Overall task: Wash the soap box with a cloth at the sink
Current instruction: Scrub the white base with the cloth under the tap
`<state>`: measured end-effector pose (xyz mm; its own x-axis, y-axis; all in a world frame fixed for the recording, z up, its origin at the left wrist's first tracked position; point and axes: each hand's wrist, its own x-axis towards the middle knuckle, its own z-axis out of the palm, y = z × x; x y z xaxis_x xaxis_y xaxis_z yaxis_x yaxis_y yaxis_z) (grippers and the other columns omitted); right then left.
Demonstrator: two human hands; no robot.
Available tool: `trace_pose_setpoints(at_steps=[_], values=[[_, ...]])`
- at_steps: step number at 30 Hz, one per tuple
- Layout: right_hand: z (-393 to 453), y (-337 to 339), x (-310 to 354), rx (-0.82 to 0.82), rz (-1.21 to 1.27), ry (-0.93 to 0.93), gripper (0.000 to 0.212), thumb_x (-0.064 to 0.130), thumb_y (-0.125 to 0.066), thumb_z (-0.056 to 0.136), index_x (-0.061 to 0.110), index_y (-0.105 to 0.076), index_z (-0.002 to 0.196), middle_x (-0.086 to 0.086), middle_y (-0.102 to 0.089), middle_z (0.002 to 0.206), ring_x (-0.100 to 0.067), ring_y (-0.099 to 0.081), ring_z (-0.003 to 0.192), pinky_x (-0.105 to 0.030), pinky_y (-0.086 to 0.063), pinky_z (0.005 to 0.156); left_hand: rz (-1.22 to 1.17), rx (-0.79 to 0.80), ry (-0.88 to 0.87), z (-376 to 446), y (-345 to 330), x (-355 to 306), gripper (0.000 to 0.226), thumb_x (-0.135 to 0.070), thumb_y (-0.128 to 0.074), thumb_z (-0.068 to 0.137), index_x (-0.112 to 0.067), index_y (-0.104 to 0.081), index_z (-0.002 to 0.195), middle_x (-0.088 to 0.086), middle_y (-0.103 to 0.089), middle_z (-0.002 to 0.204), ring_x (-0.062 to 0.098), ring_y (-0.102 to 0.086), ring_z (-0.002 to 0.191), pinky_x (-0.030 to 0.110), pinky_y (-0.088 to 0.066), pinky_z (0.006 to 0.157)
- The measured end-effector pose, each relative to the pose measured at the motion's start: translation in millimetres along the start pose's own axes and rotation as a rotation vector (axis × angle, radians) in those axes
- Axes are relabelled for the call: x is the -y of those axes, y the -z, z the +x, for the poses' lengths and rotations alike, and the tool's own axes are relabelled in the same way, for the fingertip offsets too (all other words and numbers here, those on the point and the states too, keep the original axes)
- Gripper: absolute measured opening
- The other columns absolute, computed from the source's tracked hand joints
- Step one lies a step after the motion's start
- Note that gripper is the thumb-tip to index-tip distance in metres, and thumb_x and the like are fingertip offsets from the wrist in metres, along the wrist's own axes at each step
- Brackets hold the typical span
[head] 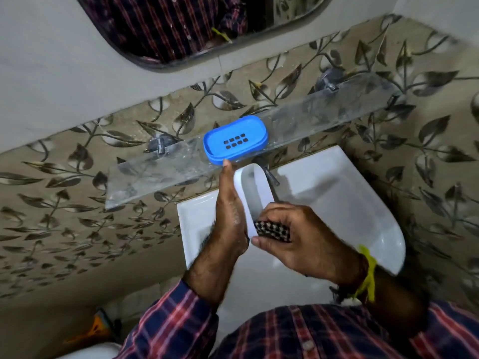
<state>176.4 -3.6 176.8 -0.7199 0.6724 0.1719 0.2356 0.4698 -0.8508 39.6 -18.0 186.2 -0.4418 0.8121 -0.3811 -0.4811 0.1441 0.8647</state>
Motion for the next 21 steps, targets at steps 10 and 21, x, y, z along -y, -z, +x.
trace_pose_setpoints(at_steps=[10, 21], values=[[6, 13, -1, 0.046, 0.889, -0.374, 0.013, 0.008, -0.069, 0.089, -0.003, -0.072, 0.094, -0.016, -0.069, 0.083, -0.022, -0.067, 0.073, -0.031, -0.056, 0.065, 0.829, 0.183, -1.133, -9, 39, 56, 0.051, -0.046, -0.028, 0.108, -0.012, -0.056, 0.135, 0.014, -0.034, 0.161, 0.037, -0.017, 0.155, 0.053, -0.014, 0.124], [3, 5, 6, 0.089, 0.540, -0.207, 0.015, 0.012, -0.069, 0.093, 0.010, -0.071, 0.078, -0.005, -0.068, 0.069, -0.011, -0.061, 0.067, -0.029, -0.049, 0.064, 0.220, 0.132, -0.589, -14, 20, 42, 0.067, -0.063, -0.037, 0.099, 0.000, -0.058, 0.097, 0.031, -0.066, 0.100, 0.033, -0.067, 0.093, 0.047, -0.054, 0.083]])
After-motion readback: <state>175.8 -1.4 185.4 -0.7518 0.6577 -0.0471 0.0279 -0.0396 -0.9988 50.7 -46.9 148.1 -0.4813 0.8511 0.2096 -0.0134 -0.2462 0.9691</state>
